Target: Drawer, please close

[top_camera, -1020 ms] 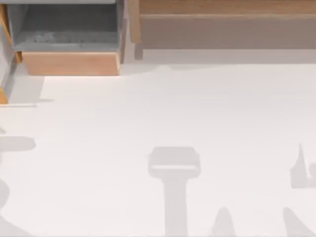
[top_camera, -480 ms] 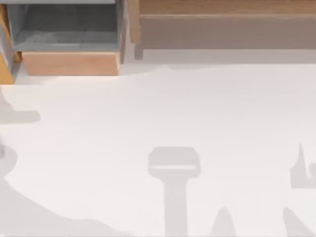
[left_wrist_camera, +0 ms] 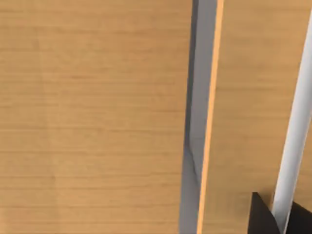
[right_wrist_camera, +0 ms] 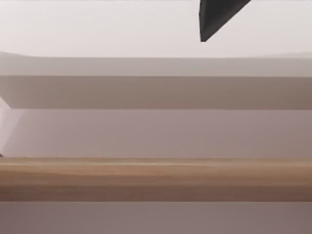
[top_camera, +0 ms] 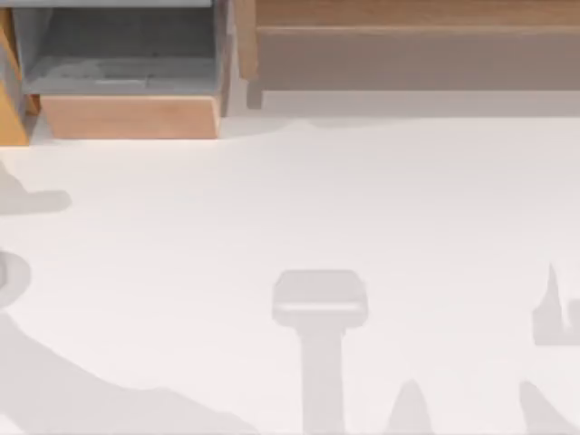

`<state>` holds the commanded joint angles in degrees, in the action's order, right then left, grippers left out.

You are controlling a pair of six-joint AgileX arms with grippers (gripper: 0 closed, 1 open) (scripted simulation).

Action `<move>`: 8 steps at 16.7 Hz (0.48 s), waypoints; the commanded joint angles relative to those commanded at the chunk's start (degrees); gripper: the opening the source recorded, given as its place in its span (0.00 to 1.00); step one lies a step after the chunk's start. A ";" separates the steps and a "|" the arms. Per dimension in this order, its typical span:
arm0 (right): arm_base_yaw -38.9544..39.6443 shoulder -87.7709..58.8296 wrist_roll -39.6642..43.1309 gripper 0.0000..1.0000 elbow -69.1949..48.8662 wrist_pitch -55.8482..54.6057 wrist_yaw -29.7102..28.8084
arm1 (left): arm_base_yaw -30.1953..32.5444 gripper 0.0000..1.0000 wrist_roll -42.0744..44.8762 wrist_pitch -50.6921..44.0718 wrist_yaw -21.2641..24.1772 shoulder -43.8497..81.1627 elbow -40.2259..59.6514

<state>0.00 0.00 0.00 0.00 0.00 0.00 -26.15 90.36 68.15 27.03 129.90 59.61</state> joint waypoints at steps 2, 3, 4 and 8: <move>0.00 0.00 0.00 1.00 0.00 0.00 0.00 | 1.04 0.00 0.03 -2.20 -0.93 1.98 4.24; 0.00 0.00 0.00 1.00 0.00 0.00 0.00 | 1.70 0.00 0.00 -3.36 -1.33 2.97 6.47; 0.00 0.00 0.00 1.00 0.00 0.00 0.00 | 2.33 0.00 -0.06 -4.45 -1.69 3.85 8.55; 0.00 0.00 0.00 1.00 0.00 0.00 0.00 | 3.53 0.00 -0.38 -6.60 -2.47 5.40 12.23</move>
<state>0.00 0.00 0.00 0.00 0.00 0.00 -22.62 89.98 61.55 24.56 135.30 71.84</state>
